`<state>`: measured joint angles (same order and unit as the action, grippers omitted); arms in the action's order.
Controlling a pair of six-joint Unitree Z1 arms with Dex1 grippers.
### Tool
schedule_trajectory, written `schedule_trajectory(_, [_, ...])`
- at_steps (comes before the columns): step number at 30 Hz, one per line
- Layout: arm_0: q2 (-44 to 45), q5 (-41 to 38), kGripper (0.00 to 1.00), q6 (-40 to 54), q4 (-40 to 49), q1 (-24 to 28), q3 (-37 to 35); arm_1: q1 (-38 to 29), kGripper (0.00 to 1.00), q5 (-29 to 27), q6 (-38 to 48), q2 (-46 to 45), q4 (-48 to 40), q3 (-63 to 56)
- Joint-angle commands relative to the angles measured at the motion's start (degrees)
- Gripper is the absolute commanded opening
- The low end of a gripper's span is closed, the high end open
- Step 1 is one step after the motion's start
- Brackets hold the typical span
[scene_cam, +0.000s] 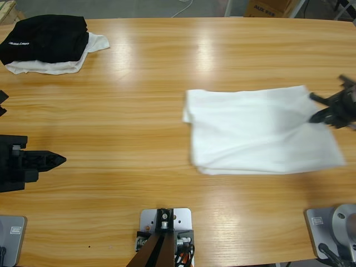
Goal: Fold clothes
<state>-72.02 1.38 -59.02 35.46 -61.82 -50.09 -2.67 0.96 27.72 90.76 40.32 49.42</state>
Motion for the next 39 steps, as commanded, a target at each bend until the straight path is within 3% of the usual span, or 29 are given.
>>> schedule_trajectory(1, [0.9,-0.6,0.0,-0.9,-1.5,-0.4,2.6,-5.5,0.0,-20.4,-1.3,-3.5,14.3,9.6])
schedule_trajectory(7, [1.6,-0.6,0.0,-1.6,-1.9,-0.6,4.2,-32.4,0.0,-28.9,1.9,0.0,25.0,19.1])
schedule_trajectory(11, [1.3,-0.5,0.0,-2.1,-3.3,-0.6,5.0,-41.4,0.0,-29.1,4.6,4.6,25.8,20.3])
schedule_trajectory(23, [1.2,-0.5,0.0,-2.3,-4.0,-0.8,5.7,-45.8,0.0,-20.5,5.7,12.5,20.9,22.8])
schedule_trajectory(31, [2.1,-0.5,0.0,-2.9,-4.0,-1.1,6.5,-45.8,0.0,-18.1,5.6,20.0,19.4,27.3])
schedule_trajectory(39, [2.3,-0.4,0.0,-3.5,-4.1,-1.1,7.5,-46.0,0.0,-17.0,5.2,21.2,18.0,27.5])
